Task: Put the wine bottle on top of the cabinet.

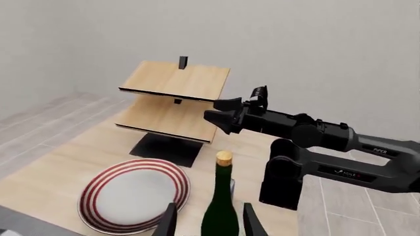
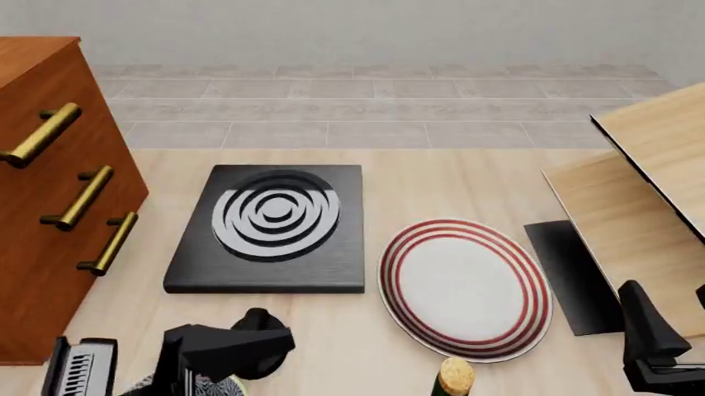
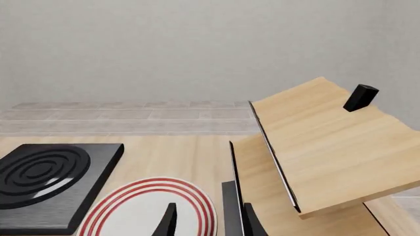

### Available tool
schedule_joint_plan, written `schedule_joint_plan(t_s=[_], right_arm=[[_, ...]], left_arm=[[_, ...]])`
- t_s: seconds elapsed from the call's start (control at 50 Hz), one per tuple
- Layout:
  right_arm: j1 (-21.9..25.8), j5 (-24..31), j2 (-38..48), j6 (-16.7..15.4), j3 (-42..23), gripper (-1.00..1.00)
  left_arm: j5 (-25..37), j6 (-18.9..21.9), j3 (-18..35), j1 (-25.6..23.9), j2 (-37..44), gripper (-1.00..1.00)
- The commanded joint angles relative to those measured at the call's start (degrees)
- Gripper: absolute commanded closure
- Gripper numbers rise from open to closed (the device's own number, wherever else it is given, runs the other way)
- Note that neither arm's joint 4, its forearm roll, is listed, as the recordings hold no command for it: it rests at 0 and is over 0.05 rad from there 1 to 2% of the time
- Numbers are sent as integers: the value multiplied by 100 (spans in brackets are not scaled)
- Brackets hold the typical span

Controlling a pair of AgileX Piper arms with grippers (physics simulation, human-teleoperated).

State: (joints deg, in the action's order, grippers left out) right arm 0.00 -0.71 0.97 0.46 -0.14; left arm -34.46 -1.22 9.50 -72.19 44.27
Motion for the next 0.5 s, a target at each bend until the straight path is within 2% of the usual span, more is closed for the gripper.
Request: schedule_joint_plan(t_s=[0.02,0.5], right_arm=[[0,0,0,0,0,-100],[1,0,1,1,0,-100]], left_arm=[[-778,75,-141,-100,767,-100],[-1956,88,-194,-245,2075,-100]])
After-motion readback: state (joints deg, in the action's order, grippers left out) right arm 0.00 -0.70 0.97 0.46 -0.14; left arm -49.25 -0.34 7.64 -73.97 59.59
